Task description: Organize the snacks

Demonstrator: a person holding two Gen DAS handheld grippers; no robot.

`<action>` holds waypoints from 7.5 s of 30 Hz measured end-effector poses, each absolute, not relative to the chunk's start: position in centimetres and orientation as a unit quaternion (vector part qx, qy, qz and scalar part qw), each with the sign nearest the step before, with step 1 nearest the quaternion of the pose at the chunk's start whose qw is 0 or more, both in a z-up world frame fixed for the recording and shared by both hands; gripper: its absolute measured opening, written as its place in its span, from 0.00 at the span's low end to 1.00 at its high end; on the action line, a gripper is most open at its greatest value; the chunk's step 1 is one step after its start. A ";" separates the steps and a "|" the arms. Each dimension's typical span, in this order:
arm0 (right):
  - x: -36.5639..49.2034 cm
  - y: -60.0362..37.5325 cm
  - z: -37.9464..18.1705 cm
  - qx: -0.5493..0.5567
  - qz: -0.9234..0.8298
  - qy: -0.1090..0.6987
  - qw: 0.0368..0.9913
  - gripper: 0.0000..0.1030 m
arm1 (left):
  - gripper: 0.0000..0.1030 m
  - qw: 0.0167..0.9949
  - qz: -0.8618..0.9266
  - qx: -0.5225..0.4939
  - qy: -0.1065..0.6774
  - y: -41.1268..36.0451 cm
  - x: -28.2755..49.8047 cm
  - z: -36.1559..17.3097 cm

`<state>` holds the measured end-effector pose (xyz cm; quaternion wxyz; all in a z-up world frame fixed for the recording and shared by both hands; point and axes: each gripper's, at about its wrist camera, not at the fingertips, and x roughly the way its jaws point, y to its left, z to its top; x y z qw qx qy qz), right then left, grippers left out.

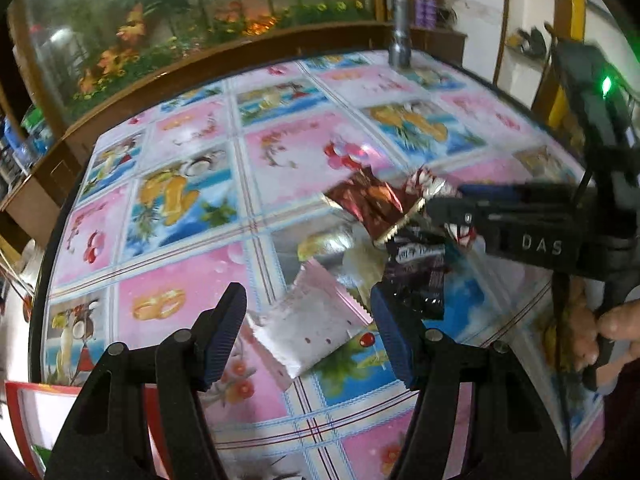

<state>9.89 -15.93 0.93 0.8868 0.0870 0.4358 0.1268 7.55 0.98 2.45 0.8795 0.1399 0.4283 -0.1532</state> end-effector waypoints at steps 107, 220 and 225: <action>0.2 -10.2 3.8 0.091 0.311 0.357 0.876 0.28 | 0.35 0.955 0.055 0.060 0.286 12.7 -8.5 8.4; 6.4 -9.8 1.8 0.043 0.121 0.433 0.892 0.70 | 0.80 0.930 0.174 0.081 0.314 17.7 -8.4 7.0; 6.4 -8.7 0.9 0.008 0.109 0.441 0.891 0.69 | 0.80 0.930 0.162 0.093 0.315 16.4 -8.2 7.2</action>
